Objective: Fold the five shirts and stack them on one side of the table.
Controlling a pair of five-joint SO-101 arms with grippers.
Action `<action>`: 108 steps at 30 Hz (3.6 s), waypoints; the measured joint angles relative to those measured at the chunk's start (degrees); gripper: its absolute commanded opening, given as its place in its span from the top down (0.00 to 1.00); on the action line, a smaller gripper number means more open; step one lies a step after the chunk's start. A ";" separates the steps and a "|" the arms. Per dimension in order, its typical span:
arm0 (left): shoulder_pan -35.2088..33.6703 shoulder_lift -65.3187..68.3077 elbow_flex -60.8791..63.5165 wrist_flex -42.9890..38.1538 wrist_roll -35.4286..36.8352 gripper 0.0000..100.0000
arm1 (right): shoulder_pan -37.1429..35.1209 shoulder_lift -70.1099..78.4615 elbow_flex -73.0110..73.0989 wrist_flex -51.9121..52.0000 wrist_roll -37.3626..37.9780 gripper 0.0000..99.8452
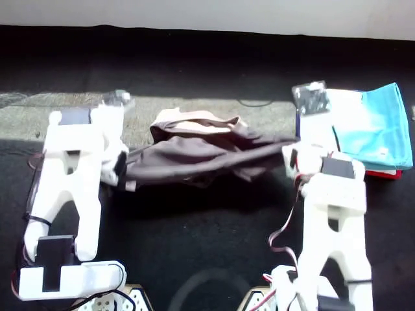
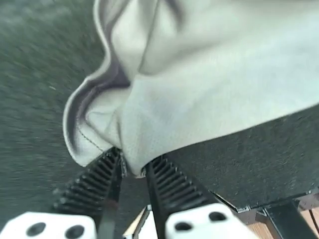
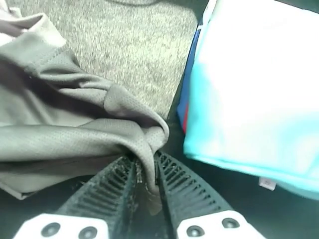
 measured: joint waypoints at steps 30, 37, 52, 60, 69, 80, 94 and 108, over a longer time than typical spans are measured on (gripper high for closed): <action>10.64 0.09 23.47 -18.11 2.73 0.82 | 3.87 8.62 -14.51 6.51 0.00 0.99; 10.64 0.09 23.47 -21.54 9.14 0.82 | 3.87 8.62 -14.51 6.51 0.00 0.99; 10.46 10.29 23.38 -22.42 12.48 0.82 | 1.14 8.62 -14.51 8.97 0.00 0.99; 10.81 16.35 15.03 -17.32 12.48 0.98 | 0.44 8.62 -14.51 9.93 0.00 0.99; 10.73 10.29 7.65 -11.87 12.57 0.99 | 0.35 8.53 -14.51 11.60 0.00 0.99; 4.40 -9.14 -19.69 8.35 12.31 0.99 | 0.26 -5.27 -24.97 11.69 -5.71 0.99; -1.76 -12.40 -52.84 11.60 12.31 0.99 | 0.26 -7.03 -54.15 12.04 -8.09 0.99; -1.76 -15.82 -71.03 12.66 12.31 0.99 | 0.26 -7.82 -71.65 12.04 -8.09 0.99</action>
